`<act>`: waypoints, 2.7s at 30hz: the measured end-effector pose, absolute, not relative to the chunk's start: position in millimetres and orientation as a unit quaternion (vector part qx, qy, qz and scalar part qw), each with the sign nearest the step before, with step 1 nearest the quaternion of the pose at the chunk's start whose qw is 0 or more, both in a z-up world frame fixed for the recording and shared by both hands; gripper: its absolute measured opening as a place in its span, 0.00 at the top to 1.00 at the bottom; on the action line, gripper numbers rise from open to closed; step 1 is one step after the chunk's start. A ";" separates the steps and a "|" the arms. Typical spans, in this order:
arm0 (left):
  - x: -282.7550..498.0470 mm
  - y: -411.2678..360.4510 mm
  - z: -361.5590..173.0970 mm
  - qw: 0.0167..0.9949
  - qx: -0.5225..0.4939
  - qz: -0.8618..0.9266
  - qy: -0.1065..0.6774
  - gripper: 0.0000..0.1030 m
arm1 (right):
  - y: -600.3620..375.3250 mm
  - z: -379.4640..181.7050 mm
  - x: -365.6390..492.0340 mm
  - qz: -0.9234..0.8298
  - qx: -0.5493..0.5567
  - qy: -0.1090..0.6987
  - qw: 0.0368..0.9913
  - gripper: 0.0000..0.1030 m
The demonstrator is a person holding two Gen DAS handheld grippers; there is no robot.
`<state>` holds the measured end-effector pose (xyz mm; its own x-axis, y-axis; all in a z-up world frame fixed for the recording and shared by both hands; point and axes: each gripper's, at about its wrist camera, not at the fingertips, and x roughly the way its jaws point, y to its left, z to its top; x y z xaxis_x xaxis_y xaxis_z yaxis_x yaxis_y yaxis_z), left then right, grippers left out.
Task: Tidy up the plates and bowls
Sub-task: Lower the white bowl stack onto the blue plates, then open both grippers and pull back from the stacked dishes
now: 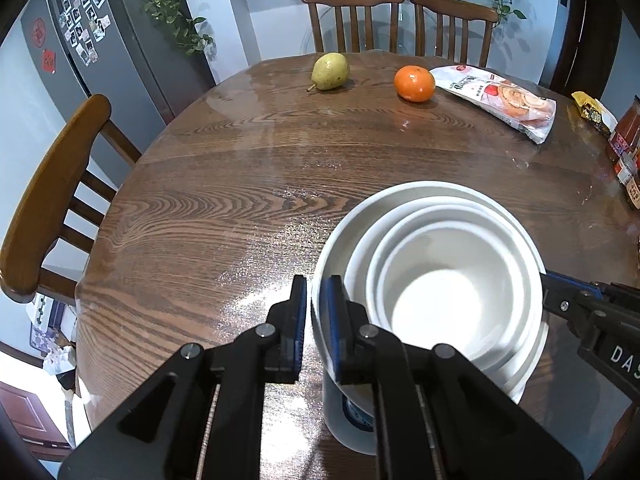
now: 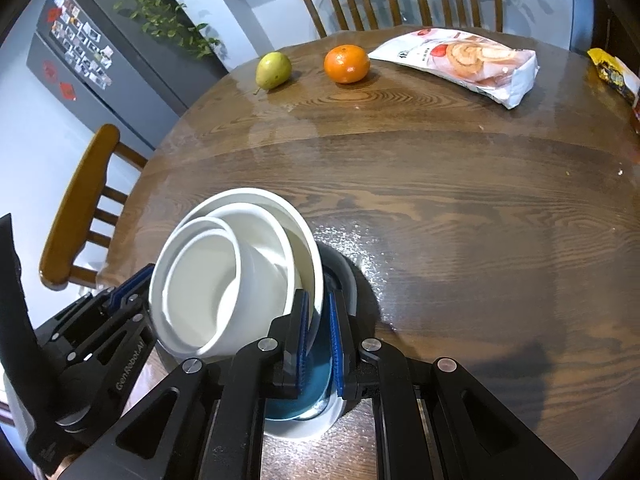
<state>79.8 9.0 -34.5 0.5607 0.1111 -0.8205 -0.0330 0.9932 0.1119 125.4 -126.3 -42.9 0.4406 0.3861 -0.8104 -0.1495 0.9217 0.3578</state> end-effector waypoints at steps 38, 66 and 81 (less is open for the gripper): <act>44.2 21.0 18.1 0.913 -0.016 0.032 0.406 0.17 | -129.7 2.7 94.1 0.190 0.084 0.440 0.874 0.41; -4.2 20.7 45.5 0.916 0.026 0.015 0.399 0.01 | -120.9 23.9 37.5 0.230 -0.021 0.391 0.891 0.00; -17.1 22.3 24.9 0.901 0.051 0.020 0.430 0.01 | -117.7 18.0 20.0 0.230 -0.045 0.394 0.889 0.00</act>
